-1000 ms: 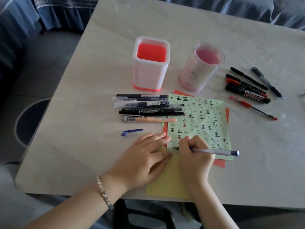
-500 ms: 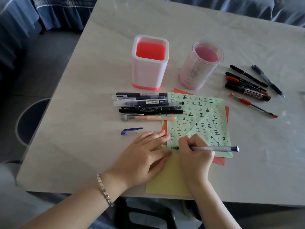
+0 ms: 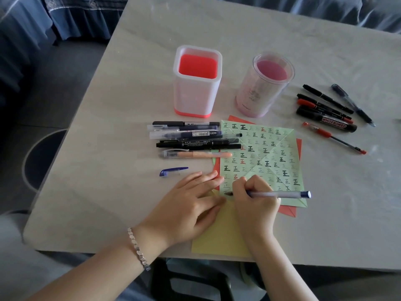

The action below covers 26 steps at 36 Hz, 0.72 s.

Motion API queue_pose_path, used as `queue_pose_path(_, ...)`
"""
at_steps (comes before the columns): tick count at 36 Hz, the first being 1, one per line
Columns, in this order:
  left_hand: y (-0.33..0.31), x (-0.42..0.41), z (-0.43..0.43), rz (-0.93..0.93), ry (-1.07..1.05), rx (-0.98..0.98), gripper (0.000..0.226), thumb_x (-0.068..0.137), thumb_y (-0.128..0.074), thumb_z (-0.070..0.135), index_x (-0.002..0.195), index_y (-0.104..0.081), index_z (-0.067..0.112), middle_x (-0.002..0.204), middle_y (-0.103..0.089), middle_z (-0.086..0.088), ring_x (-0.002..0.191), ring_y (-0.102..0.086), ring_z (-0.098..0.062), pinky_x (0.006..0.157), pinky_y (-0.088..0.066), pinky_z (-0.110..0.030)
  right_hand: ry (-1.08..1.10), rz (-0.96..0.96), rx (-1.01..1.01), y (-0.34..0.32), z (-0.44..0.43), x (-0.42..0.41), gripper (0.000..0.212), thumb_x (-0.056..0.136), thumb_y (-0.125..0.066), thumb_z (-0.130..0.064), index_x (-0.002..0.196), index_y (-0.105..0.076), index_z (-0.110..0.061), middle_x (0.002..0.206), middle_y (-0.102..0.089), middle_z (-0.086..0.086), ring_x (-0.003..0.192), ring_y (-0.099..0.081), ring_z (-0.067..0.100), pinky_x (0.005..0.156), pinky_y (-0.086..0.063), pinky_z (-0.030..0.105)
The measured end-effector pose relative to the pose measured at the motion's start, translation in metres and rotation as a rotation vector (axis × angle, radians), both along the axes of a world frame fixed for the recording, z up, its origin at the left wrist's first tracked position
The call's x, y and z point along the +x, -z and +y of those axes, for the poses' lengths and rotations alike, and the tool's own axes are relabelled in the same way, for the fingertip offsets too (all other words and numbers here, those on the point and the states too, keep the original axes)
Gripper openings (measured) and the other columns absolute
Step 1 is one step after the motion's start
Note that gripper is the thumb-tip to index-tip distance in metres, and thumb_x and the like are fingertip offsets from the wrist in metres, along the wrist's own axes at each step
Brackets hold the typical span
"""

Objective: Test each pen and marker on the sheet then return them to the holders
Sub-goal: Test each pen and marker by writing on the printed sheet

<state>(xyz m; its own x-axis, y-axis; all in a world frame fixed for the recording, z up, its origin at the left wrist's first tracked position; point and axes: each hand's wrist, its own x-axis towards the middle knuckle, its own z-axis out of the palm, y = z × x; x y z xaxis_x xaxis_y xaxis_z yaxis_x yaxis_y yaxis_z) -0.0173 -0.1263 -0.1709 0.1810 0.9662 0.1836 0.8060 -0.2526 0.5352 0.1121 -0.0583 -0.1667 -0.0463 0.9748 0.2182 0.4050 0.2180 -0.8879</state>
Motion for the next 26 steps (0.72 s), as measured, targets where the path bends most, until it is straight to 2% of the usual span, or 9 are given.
queue_pose_path(2, 0.0002, -0.0001, 0.0001, 0.003, -0.002, -0.002, 0.03, 0.092, -0.046, 0.028, 0.102, -0.072, 0.018, 0.129, -0.058, -0.006, 0.128, -0.045, -0.021, 0.111, -0.025, -0.031, -0.003, 0.005, -0.005, -0.0001, -0.0003, 0.0001, 0.032, 0.071, -0.052, -0.006, 0.044, -0.035, -0.003, 0.04, -0.024, -0.005, 0.04, -0.028, 0.007, 0.04, -0.022, 0.01)
queue_pose_path(5, 0.0001, 0.0, 0.0, 0.004, -0.005, 0.002, 0.03, 0.092, -0.046, 0.028, 0.102, -0.072, 0.018, 0.128, -0.058, -0.006, 0.127, -0.045, -0.021, 0.112, -0.024, -0.03, -0.012, 0.013, -0.009, -0.0006, -0.0005, 0.0008, 0.033, 0.071, -0.052, -0.006, 0.045, -0.032, -0.011, 0.043, -0.031, 0.002, 0.038, -0.028, 0.004, 0.039, -0.021, 0.009)
queue_pose_path(8, 0.0, 0.0001, 0.0, 0.003, -0.007, 0.007, 0.031, 0.092, -0.045, 0.028, 0.101, -0.073, 0.018, 0.128, -0.058, -0.006, 0.127, -0.046, -0.021, 0.112, -0.024, -0.03, -0.017, 0.011, 0.003, -0.0007, -0.0001, 0.0011, 0.035, 0.07, -0.052, -0.006, 0.045, -0.03, -0.016, 0.039, -0.023, -0.002, 0.037, -0.029, 0.004, 0.039, -0.022, 0.008)
queue_pose_path(11, 0.0003, 0.0, 0.0002, 0.004, -0.005, 0.015, 0.031, 0.092, -0.045, 0.028, 0.1, -0.073, 0.017, 0.128, -0.058, -0.006, 0.126, -0.046, -0.021, 0.112, -0.025, -0.03, -0.039, 0.006, -0.004, 0.0005, -0.0004, 0.0008, 0.035, 0.071, -0.052, -0.006, 0.046, -0.03, -0.017, 0.046, -0.036, 0.0, 0.038, -0.029, 0.005, 0.039, -0.021, 0.009)
queue_pose_path(15, 0.0, -0.0001, 0.0001, -0.003, -0.007, 0.021, 0.031, 0.092, -0.045, 0.028, 0.1, -0.073, 0.017, 0.127, -0.059, -0.006, 0.126, -0.047, -0.021, 0.111, -0.025, -0.03, 0.017, -0.01, 0.0, 0.0008, -0.0009, 0.0016, 0.035, 0.07, -0.05, -0.005, 0.045, -0.028, -0.018, 0.039, -0.02, -0.005, 0.039, -0.025, 0.006, 0.04, -0.02, 0.012)
queue_pose_path(18, 0.0008, 0.0, 0.0002, 0.005, -0.003, 0.027, 0.029, 0.091, -0.046, 0.028, 0.101, -0.072, 0.018, 0.128, -0.058, -0.006, 0.126, -0.047, -0.021, 0.111, -0.025, -0.03, 0.073, -0.018, -0.015, 0.0004, -0.0006, 0.002, 0.038, 0.068, -0.049, -0.008, 0.045, -0.023, -0.025, 0.039, -0.021, -0.01, 0.041, -0.024, 0.008, 0.04, -0.019, 0.016)
queue_pose_path(24, 0.0018, -0.0004, 0.0008, 0.011, -0.001, 0.045, 0.029, 0.091, -0.047, 0.027, 0.1, -0.073, 0.018, 0.128, -0.058, -0.006, 0.126, -0.047, -0.021, 0.111, -0.025, -0.029, 0.109, 0.062, -0.06, -0.0028, -0.0004, 0.0026, 0.037, 0.07, -0.05, -0.009, 0.045, -0.025, -0.021, 0.038, -0.022, -0.009, 0.04, -0.025, 0.007, 0.041, -0.02, 0.014)
queue_pose_path(26, 0.0014, -0.0003, 0.0006, 0.013, -0.004, 0.063, 0.03, 0.092, -0.046, 0.027, 0.099, -0.073, 0.016, 0.126, -0.059, -0.006, 0.125, -0.048, -0.021, 0.111, -0.026, -0.03, 0.141, 0.127, -0.084, -0.0036, 0.0008, 0.0046, 0.04, 0.075, -0.054, -0.007, 0.046, -0.028, -0.018, 0.037, -0.03, -0.007, 0.04, -0.027, 0.006, 0.041, -0.022, 0.013)
